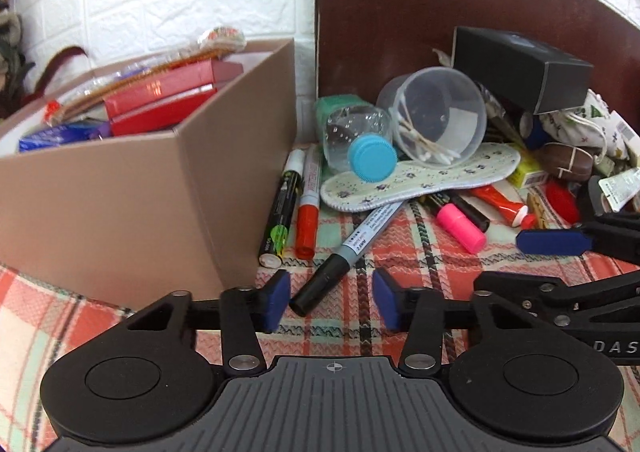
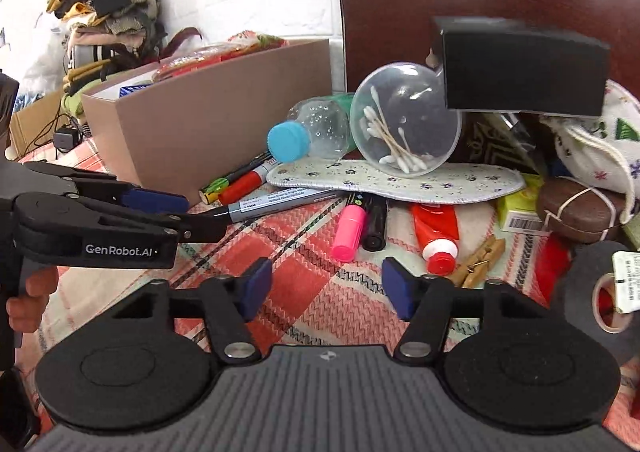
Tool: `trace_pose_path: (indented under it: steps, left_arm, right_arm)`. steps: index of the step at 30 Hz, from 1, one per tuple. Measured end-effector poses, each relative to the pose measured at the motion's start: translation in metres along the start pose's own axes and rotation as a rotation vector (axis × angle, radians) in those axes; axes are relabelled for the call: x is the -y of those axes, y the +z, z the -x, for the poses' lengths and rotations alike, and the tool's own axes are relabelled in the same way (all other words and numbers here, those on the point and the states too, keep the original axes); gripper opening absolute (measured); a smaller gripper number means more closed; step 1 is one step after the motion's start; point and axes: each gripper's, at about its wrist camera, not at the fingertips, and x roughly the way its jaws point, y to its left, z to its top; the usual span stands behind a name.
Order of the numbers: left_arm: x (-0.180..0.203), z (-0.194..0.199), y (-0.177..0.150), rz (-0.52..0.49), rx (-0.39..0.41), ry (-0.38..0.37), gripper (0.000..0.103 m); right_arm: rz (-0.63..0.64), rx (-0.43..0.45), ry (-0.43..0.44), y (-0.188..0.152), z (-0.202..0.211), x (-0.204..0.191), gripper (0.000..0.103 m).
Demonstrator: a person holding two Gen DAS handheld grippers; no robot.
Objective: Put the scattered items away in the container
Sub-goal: 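Move both tools back to the markers beside the cardboard box, then grasp a grey marker with the left tool while the right tool grasps a pink-capped marker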
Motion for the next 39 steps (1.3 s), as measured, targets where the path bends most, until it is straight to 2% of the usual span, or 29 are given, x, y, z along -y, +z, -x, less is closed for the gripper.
trace_pose_path:
  steps: [4, 10, 11, 12, 14, 18, 23, 28, 31, 33, 34, 35, 39]
  left_arm:
    - [-0.003, -0.013, 0.000, 0.018, -0.019, 0.000, 0.054]
    - [0.001, -0.015, -0.002, 0.002, -0.013, 0.008, 0.054]
    - [0.002, -0.015, -0.002, -0.007, -0.014, 0.013, 0.038]
    - [0.003, -0.015, -0.002, -0.017, -0.016, 0.019, 0.030]
    - [0.005, -0.013, -0.001, -0.028, -0.022, 0.020, 0.027]
    - [0.013, -0.007, -0.005, -0.046, -0.032, 0.007, 0.020]
    - [0.021, 0.009, -0.018, -0.047, -0.049, -0.025, 0.010]
    - [0.024, 0.035, -0.040, -0.043, -0.068, -0.045, 0.009]
    - [0.023, 0.053, -0.052, -0.037, -0.092, -0.072, 0.010]
    - [0.022, 0.059, -0.055, -0.031, -0.104, -0.068, 0.040]
    - [0.022, 0.061, -0.055, -0.028, -0.107, -0.062, 0.048]
    - [0.022, 0.062, -0.055, -0.023, -0.109, -0.055, 0.061]
    - [0.020, 0.057, -0.046, 0.014, -0.111, -0.058, 0.060]
  right_arm:
    - [0.000, -0.013, -0.012, 0.000, -0.012, 0.002, 0.048]
    - [0.007, -0.009, -0.043, 0.006, -0.026, 0.002, 0.044]
    - [0.006, -0.010, -0.052, 0.007, -0.028, 0.002, 0.040]
    - [0.009, -0.012, -0.059, 0.008, -0.030, 0.001, 0.029]
    - [0.013, -0.013, -0.071, 0.008, -0.029, 0.000, 0.020]
    - [0.022, -0.019, -0.079, 0.004, -0.024, -0.001, 0.020]
    - [0.015, -0.046, -0.073, -0.012, 0.003, -0.006, 0.020]
    - [0.027, -0.066, -0.051, -0.040, 0.041, -0.018, 0.019]
    - [0.016, -0.086, -0.038, -0.054, 0.064, -0.026, 0.019]
    - [-0.004, -0.089, -0.018, -0.060, 0.074, -0.028, 0.021]
    - [-0.008, -0.088, -0.017, -0.059, 0.074, -0.028, 0.021]
    - [-0.012, -0.087, -0.017, -0.059, 0.075, -0.028, 0.021]
    - [-0.042, -0.083, -0.027, -0.051, 0.068, -0.026, 0.024]
